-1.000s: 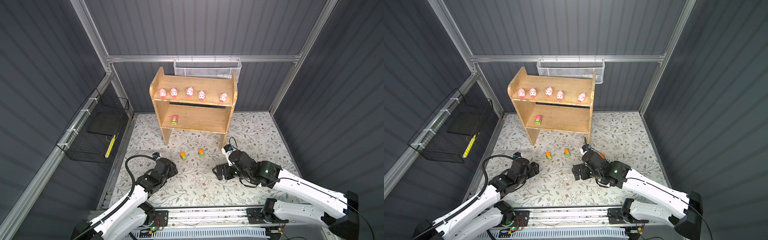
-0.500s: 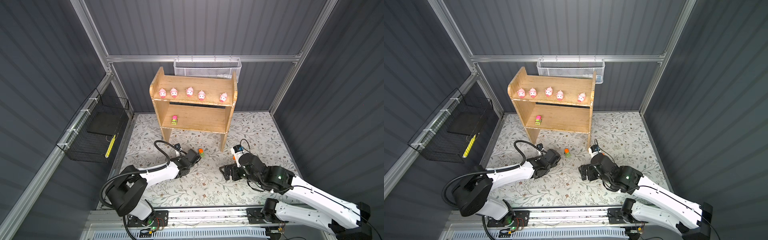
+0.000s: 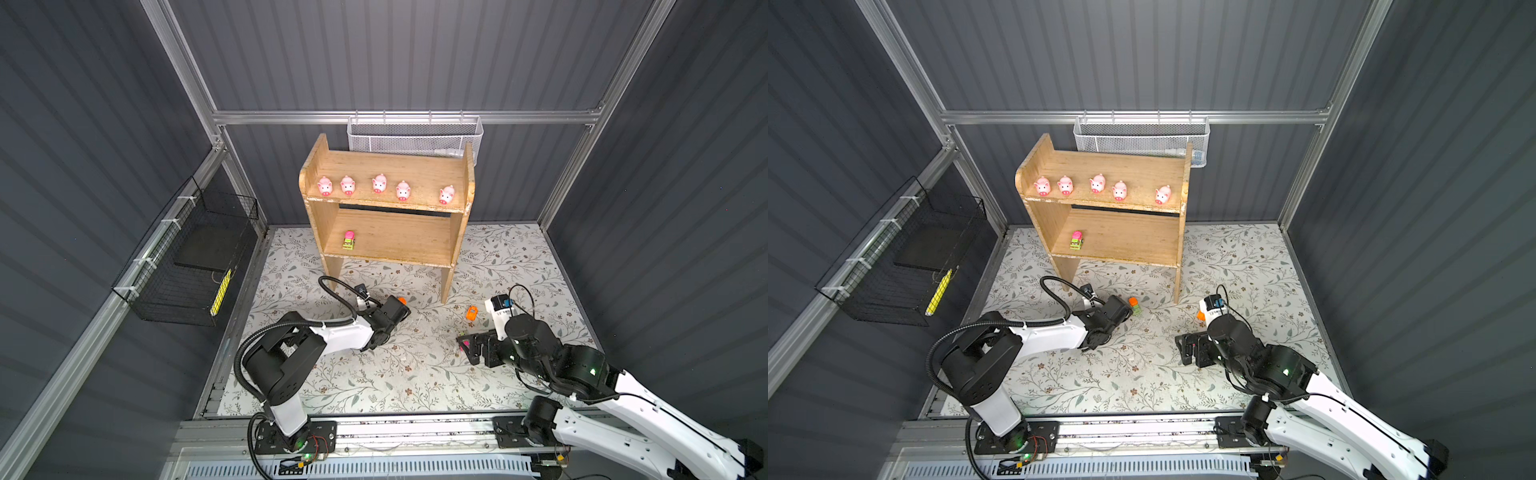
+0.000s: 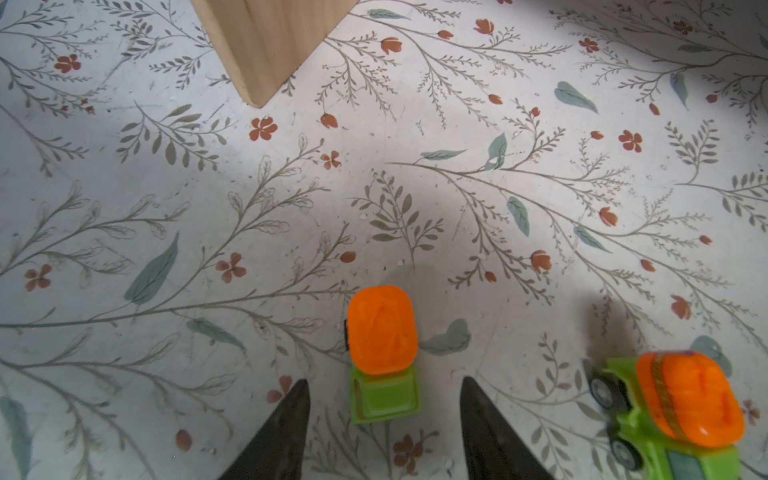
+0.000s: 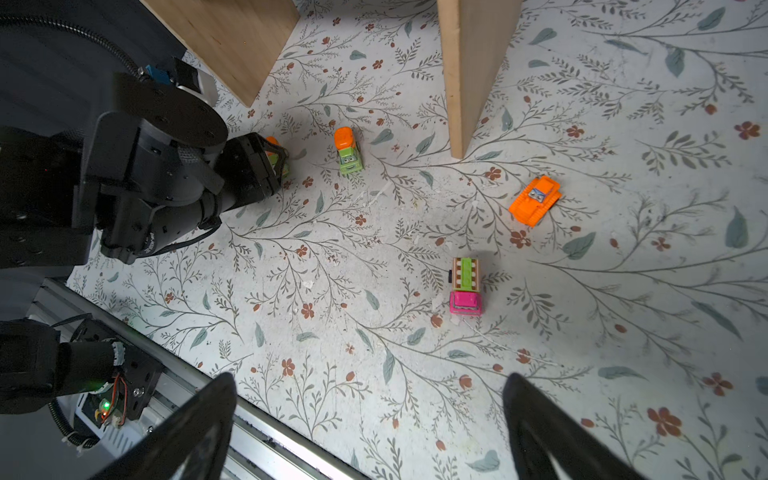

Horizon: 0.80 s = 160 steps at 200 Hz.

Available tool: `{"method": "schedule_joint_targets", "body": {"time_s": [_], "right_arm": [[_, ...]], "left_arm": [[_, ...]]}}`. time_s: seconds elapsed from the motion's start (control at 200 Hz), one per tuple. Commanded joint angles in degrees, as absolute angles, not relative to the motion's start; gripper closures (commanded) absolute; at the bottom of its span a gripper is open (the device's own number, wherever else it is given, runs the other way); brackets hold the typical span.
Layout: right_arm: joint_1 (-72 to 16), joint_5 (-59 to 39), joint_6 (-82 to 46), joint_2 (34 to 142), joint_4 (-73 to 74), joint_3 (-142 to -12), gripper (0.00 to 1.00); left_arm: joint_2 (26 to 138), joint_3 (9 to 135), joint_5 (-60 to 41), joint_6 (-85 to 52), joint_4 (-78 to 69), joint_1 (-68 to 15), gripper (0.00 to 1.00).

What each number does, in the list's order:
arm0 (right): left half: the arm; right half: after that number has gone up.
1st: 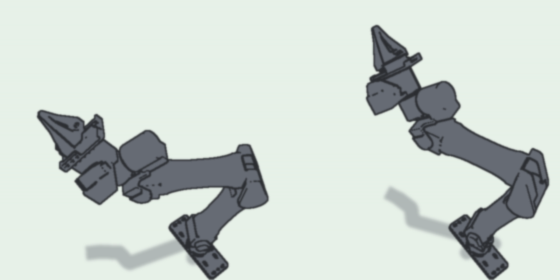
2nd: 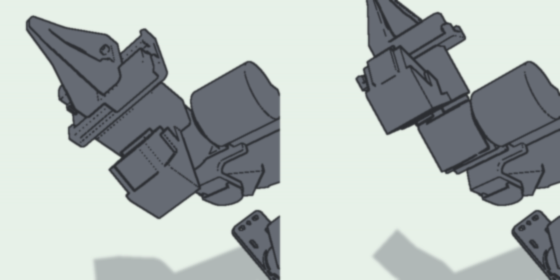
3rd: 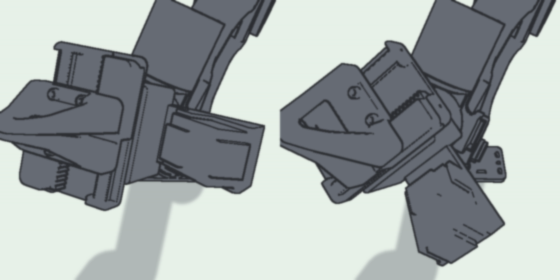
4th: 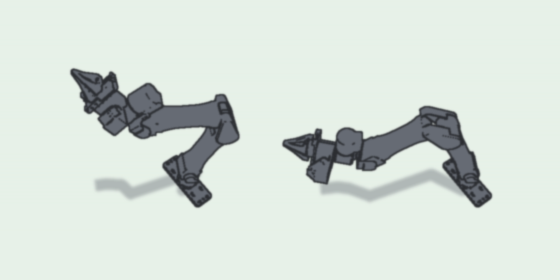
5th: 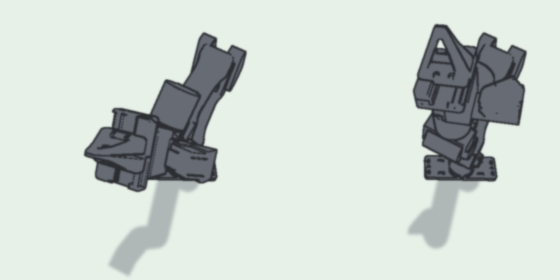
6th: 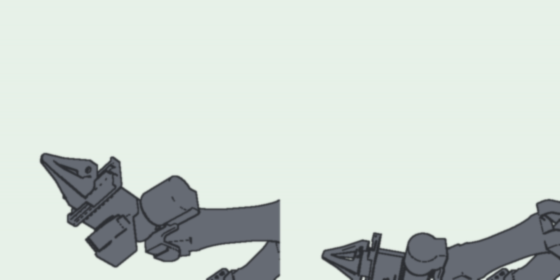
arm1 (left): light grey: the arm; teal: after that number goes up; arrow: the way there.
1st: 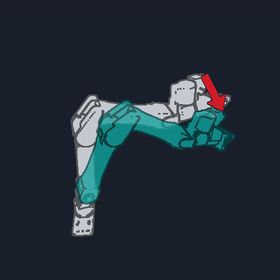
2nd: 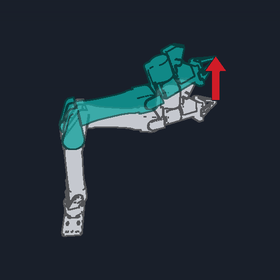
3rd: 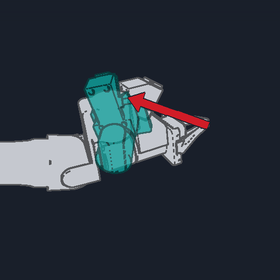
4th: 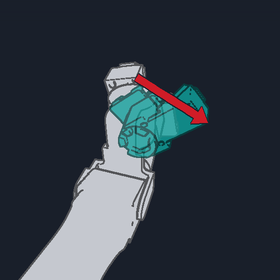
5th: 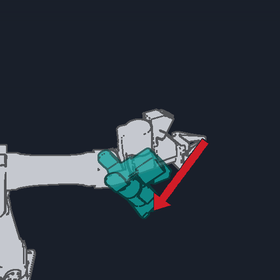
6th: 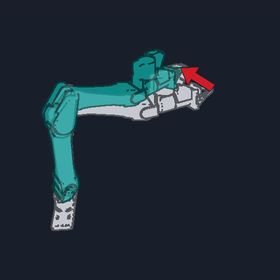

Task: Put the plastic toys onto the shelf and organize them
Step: 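Lower the left gripper and grasp the nearer orange-and-green truck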

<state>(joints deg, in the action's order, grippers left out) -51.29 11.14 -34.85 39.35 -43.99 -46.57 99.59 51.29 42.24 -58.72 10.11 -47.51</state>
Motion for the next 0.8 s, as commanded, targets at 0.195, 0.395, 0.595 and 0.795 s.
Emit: {"method": "schedule_joint_targets", "body": {"time_s": [0.195, 0.395, 0.595, 0.795], "right_arm": [[-49.63, 9.19, -33.40, 37.83, -45.99, -46.14, 0.01], [-47.74, 7.42, -32.85, 37.71, -46.07, -45.87, 0.01], [-46.05, 5.32, -32.53, 37.71, -45.67, -45.87, 0.01], [-45.79, 4.78, -32.67, 37.55, -45.73, -45.66, 0.01]], "left_arm": [[102.66, 53.43, 42.46, -55.31, 8.29, -43.69, 0.48], [103.42, 54.36, 41.67, -53.45, 7.86, -42.05, 0.50], [104.41, 54.58, 40.72, -53.27, 7.80, -41.94, 0.52], [105.39, 54.26, 39.74, -53.76, 7.40, -42.06, 0.52]]}}
